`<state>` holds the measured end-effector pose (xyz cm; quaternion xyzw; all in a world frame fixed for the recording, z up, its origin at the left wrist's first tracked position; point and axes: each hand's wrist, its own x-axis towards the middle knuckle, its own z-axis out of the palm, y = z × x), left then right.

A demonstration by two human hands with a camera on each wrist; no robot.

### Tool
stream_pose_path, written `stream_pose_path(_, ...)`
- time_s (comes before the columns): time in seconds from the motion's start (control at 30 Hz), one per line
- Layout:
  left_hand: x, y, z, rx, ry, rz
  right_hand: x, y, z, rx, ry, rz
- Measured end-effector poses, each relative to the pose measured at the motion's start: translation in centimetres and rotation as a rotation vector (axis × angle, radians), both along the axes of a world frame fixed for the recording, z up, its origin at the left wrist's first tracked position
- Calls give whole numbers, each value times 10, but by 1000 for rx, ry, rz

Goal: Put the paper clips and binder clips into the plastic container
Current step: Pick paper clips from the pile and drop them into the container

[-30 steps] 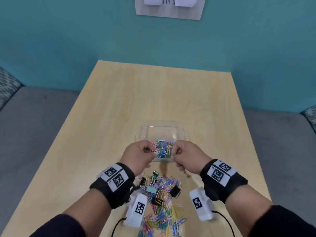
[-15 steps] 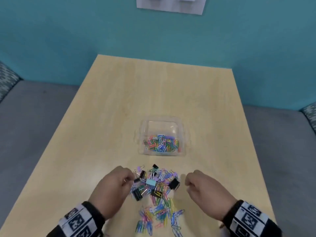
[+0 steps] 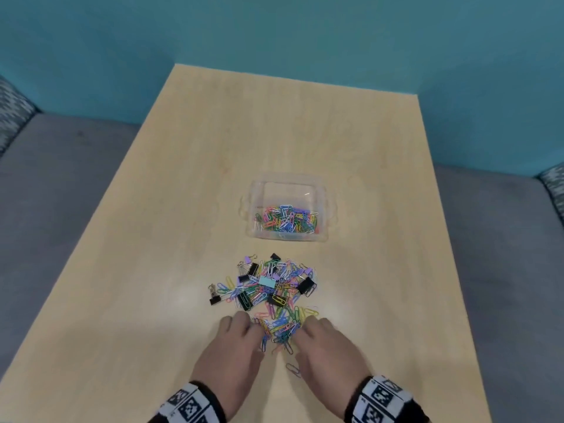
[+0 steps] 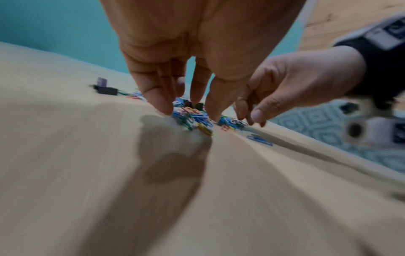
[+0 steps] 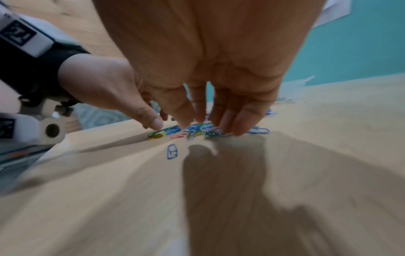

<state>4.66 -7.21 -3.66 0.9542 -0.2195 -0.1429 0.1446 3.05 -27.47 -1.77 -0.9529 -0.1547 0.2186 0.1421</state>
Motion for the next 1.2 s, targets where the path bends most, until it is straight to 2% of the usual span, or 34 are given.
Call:
stream_pose_path(0.1, -4, 4, -2, -36, 102, 127, -8, -5, 4, 25, 99, -333)
stream_pose_path(0.17, -5, -2, -5, -45, 118, 132, -9, 0, 1, 42, 112, -424)
stream_pose_path(0.4, 12, -32, -9, -28, 34, 109, 9, 31, -18, -44, 25, -277)
stream_pose_path(0.63, 23, -34, -13, -31, 57, 66, 17, 20, -12, -81, 19, -95)
stream_pose_path(0.8, 30, -28, -8, 38, 66, 5, 25, 18, -2, -60, 43, -76)
stream_pose_path(0.93, 33, -24, -7, 22, 119, 27, 29, 13, -5, -25, 56, -80)
stream_pose_path(1.07, 37, -22, -3, -46, 185, 85, 32, 7, -8, 44, 101, -110)
stream_pose_path(1.2, 46, -19, 9, -123, 287, 142, 42, -1, 1, 151, 222, -191)
